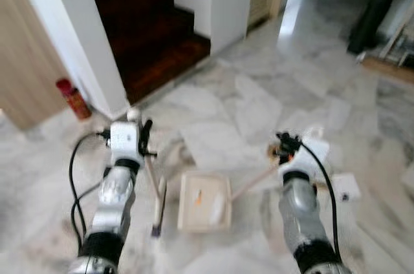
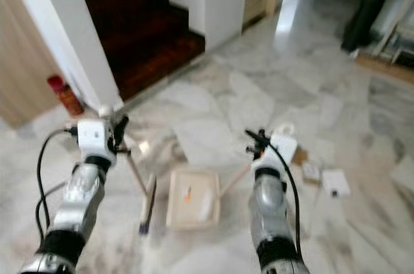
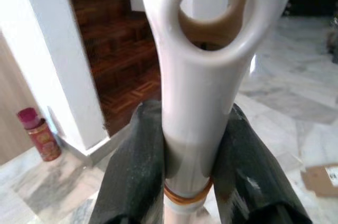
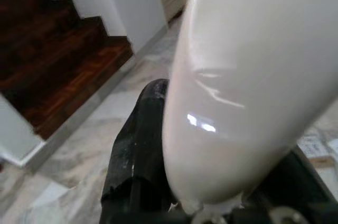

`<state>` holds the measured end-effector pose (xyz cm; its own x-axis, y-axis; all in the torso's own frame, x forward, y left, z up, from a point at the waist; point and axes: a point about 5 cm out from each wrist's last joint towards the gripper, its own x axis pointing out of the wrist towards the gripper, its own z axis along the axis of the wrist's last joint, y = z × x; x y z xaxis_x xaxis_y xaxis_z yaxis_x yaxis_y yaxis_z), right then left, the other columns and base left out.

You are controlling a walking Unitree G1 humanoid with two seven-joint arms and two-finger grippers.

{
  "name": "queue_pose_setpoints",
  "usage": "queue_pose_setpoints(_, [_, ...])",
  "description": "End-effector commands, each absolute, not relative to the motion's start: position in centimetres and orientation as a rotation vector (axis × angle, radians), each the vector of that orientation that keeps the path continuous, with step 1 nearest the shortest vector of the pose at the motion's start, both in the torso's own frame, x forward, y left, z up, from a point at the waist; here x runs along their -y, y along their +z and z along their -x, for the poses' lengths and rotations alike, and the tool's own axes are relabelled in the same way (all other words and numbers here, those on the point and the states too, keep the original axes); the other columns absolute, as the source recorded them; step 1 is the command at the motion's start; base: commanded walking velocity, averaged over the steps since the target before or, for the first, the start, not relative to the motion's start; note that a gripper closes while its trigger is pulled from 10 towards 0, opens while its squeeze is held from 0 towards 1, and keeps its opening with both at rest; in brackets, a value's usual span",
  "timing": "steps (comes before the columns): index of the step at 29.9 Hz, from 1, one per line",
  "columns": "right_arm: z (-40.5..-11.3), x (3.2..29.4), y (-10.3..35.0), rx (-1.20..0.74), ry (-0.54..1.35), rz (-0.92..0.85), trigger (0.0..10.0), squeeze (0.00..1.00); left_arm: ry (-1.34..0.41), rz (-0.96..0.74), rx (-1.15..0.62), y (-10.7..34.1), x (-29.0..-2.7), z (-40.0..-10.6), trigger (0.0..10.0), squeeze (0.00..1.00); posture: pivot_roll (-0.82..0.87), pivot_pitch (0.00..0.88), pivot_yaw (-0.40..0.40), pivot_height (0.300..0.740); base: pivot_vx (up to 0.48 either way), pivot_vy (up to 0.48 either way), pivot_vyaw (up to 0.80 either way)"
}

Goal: Sweep floor

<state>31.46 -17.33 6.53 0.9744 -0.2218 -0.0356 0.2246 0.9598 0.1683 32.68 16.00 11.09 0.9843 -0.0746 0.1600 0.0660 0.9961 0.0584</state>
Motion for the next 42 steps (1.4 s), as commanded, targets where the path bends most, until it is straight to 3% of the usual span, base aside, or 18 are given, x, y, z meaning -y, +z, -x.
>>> queue_pose_setpoints(1, [-32.12,16.66,7.85,0.04,-0.196,-0.179,10.0,0.0,-0.064,-0.058,0.203,12.01,-16.35,-32.86,10.0,0.0,-0.02,0.0,0.017,0.74,0.0,0.322,0.0])
queue_pose_setpoints(21, [-32.09,16.26,7.76,0.036,-0.182,-0.177,10.0,0.0,-0.071,-0.062,0.206,12.13,-16.3,-32.98,10.0,0.0,-0.02,0.0,0.021,0.74,0.0,0.322,0.0])
queue_pose_setpoints(29, [-32.08,16.11,7.7,0.034,-0.177,-0.183,10.0,0.0,-0.078,-0.067,0.205,12.13,-16.32,-32.96,10.0,0.0,-0.02,0.0,0.022,0.74,0.0,0.321,0.65])
queue_pose_setpoints(42, [-32.15,16.01,7.71,0.035,-0.174,-0.194,10.0,0.0,-0.08,-0.066,0.208,12.14,-16.26,-32.95,10.0,0.0,-0.01,0.0,0.017,0.74,0.0,0.322,0.0])
